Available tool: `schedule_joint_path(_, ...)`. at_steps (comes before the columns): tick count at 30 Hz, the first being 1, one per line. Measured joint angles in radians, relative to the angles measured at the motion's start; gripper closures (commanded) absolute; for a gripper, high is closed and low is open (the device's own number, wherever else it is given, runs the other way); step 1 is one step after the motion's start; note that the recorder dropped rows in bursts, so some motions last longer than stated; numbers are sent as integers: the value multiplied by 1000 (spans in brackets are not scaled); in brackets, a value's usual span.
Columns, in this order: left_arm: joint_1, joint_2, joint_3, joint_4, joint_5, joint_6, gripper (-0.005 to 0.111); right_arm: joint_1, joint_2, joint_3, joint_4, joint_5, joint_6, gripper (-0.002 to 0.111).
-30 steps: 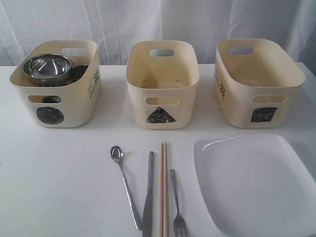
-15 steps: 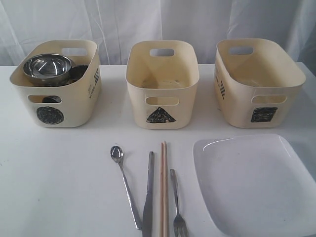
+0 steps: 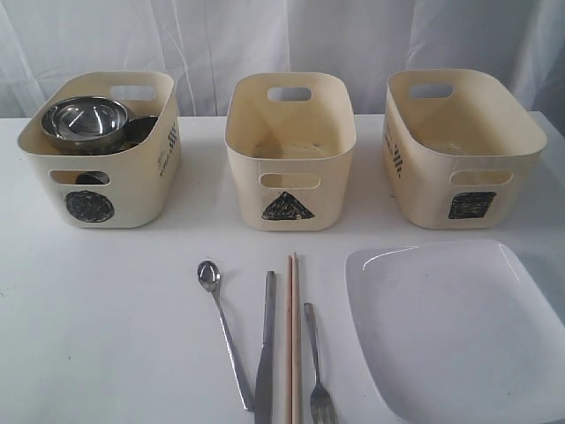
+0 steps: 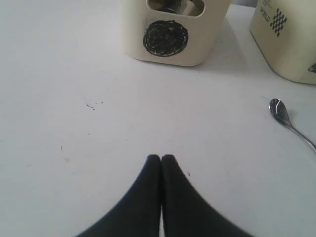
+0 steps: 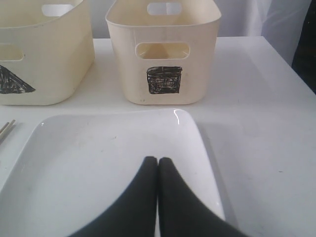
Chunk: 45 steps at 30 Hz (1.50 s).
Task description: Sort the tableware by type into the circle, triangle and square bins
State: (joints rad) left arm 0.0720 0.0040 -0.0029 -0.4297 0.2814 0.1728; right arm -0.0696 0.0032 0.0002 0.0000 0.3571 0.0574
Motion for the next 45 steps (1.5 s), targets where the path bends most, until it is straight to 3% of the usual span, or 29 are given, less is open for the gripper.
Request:
schedule_joint_path(20, 0, 0, 0, 79, 8, 1, 107, 0, 0, 0, -6, 0, -22, 108)
schedule_joint_path(25, 0, 0, 0, 81, 1, 3, 107, 0, 0, 0, -102, -2, -152, 108)
schedule_joint_path(31, 0, 0, 0, 94, -1, 3, 107, 0, 0, 0, -253, -62, -176, 108)
schedule_joint_path(33, 0, 0, 0, 104, -1, 3, 107, 0, 0, 0, -271, -182, -178, 108)
schedule_joint_path(40, 0, 0, 0, 106, -3, 3, 107, 0, -3, -2, -205, -965, 82, 108)
schedule_joint_path(45, 0, 0, 0, 108, -3, 3, 107, 0, -4, -78, -7, -1083, 207, 108)
